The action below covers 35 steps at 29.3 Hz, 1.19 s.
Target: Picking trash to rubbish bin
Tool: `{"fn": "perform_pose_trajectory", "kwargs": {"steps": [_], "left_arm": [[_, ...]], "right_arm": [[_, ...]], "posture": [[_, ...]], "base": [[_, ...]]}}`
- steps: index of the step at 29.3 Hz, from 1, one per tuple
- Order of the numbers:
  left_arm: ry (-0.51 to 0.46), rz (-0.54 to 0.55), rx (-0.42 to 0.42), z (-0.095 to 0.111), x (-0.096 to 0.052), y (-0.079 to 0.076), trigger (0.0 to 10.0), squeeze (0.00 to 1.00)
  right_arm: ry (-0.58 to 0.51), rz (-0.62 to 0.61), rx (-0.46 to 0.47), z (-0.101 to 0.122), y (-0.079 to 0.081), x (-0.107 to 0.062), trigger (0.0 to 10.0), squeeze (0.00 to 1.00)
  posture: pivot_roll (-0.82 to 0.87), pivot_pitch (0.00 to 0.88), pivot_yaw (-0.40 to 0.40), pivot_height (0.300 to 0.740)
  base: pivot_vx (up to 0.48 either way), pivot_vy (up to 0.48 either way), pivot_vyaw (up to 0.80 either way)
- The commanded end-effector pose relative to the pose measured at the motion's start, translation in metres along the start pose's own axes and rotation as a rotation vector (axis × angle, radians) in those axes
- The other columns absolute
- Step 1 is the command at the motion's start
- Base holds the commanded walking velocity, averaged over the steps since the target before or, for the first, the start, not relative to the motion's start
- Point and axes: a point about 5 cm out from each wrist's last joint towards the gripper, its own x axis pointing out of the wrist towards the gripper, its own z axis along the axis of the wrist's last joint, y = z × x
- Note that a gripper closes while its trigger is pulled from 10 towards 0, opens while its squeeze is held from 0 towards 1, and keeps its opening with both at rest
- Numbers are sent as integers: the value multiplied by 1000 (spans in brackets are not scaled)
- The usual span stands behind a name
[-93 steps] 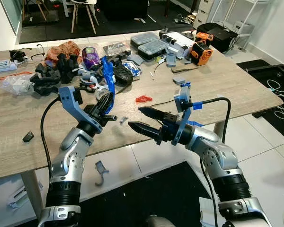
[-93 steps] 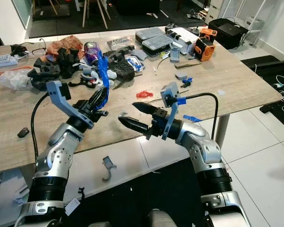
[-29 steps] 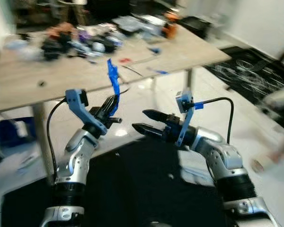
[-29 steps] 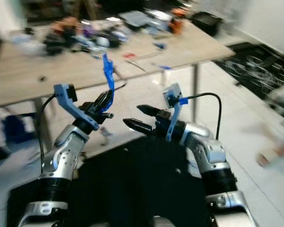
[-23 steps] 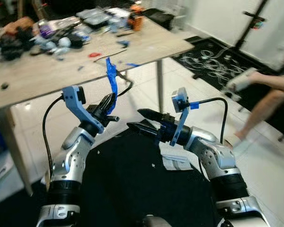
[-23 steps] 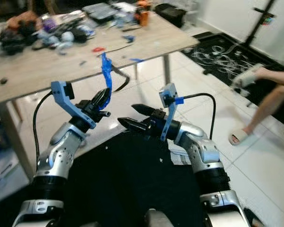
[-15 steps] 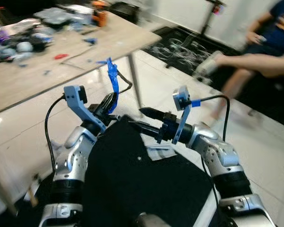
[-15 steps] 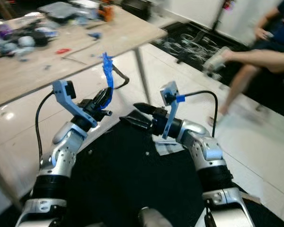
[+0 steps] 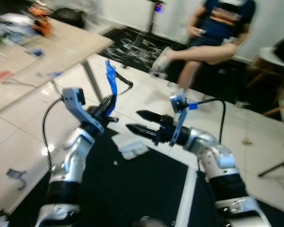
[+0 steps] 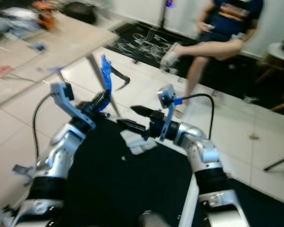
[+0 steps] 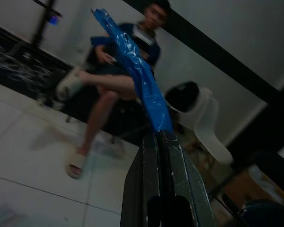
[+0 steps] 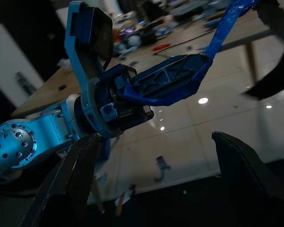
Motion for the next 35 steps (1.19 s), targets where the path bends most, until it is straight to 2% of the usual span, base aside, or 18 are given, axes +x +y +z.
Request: {"fn": "perform_pose_trajectory", "kwargs": {"steps": [1,35], "left_arm": [[15,-3,-2,-3,0,0,10000,0],[11,-15,-7,-3,0,-1,10000,0]], "right_arm": [[2,-5,12,0,-1,-3,10000,0],[7,-5,12,0,-2,-3,10000,0]], "posture": [[20,0,-43,740],[20,0,-43,740]], "base": [[0,0,-769],[0,0,-769]]}}
